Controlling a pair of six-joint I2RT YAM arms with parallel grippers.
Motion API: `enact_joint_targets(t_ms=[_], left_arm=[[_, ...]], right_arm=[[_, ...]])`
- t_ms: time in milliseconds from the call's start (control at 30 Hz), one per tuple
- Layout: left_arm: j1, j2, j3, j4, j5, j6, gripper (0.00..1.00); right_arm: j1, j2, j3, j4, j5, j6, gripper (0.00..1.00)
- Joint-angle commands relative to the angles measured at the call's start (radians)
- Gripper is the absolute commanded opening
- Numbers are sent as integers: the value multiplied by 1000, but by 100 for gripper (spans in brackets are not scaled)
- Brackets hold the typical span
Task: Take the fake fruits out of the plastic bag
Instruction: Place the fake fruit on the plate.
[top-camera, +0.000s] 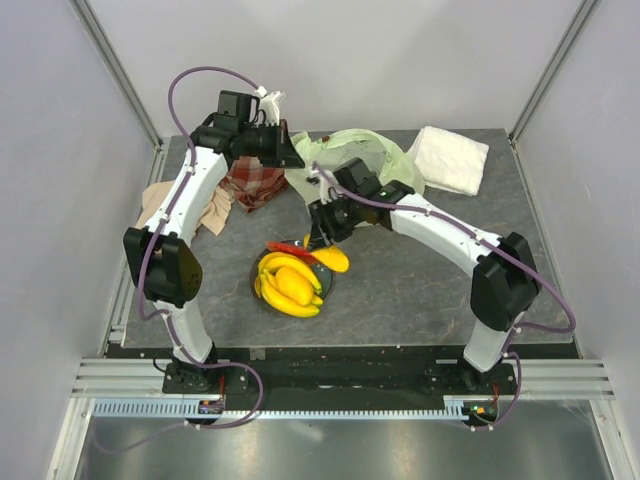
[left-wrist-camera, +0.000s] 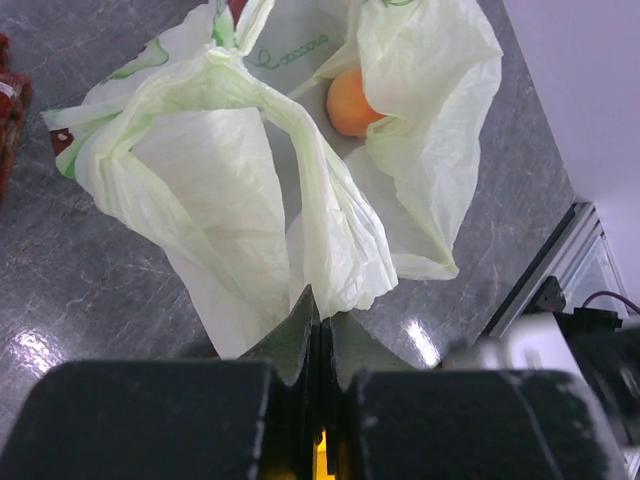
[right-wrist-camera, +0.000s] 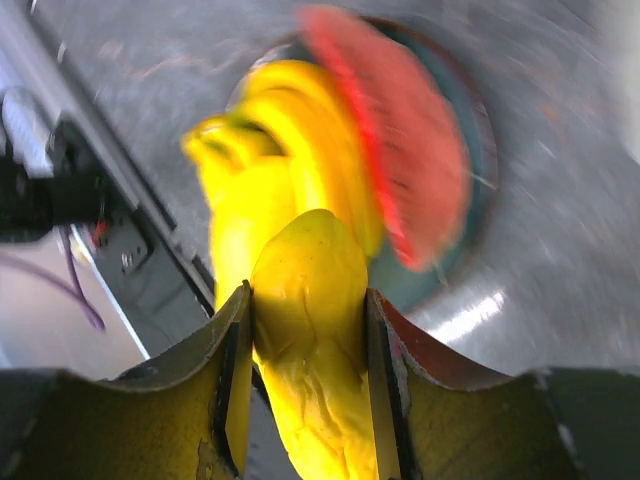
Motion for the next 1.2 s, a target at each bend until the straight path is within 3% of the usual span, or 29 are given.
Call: enact_joint_targets(t_ms=[0, 167, 367, 833, 1167], left_arm=[[5, -54, 1, 19, 56, -41, 2], [7, -54, 1, 17, 81, -58, 2], [11, -48, 14, 14, 86, -61, 2], [26, -27, 52, 8, 67, -44, 2], [25, -47, 20, 17, 69, -44, 2]], right_arm=[[-112, -88, -83, 70, 87, 351, 20], [-150, -68, -109, 73, 163, 520, 0], [-160, 9, -131, 51, 143, 682, 0], [-149, 115, -198, -19, 197, 755, 0], [-107, 158, -152, -24, 203, 800, 0]])
